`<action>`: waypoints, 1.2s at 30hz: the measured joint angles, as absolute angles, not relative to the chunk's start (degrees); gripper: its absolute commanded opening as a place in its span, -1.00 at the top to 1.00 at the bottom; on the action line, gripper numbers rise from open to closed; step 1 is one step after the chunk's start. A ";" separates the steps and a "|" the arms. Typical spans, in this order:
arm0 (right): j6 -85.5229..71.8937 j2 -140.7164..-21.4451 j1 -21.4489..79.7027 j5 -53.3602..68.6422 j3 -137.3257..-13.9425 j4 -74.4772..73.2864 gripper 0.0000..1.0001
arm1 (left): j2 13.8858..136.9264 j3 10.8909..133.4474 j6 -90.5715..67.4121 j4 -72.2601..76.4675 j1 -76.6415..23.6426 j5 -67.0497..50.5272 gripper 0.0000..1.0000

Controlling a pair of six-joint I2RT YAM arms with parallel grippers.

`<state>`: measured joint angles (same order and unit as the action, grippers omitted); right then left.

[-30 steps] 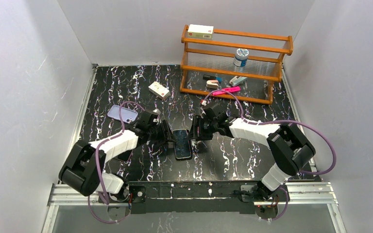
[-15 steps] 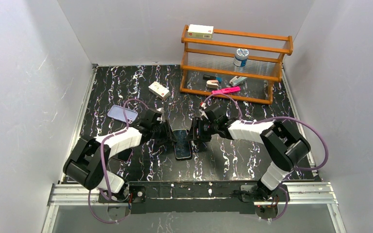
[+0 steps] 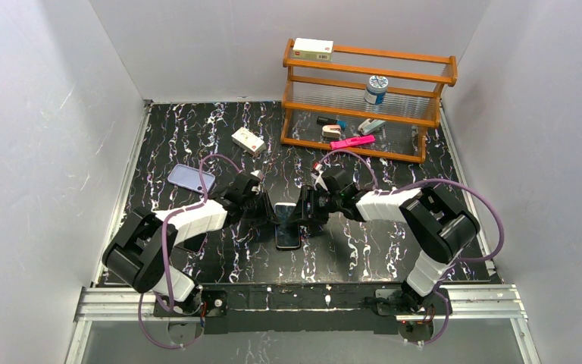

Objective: Put the phone into the phone case

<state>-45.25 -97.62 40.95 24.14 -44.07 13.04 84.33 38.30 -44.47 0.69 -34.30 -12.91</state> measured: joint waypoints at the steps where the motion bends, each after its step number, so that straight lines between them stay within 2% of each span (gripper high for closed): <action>1: -45.45 -97.62 40.84 24.29 -43.77 13.61 -0.26 | 84.33 38.30 -44.62 0.69 -34.35 -12.86 0.70; 16: -56.75 -96.86 38.11 30.72 -32.99 35.55 -0.32 | 81.32 34.96 -48.88 1.23 -35.42 -12.53 0.56; 36: -65.28 -99.83 36.82 33.26 -29.80 47.81 -0.34 | 78.17 30.15 -53.71 5.67 -34.94 -12.86 0.67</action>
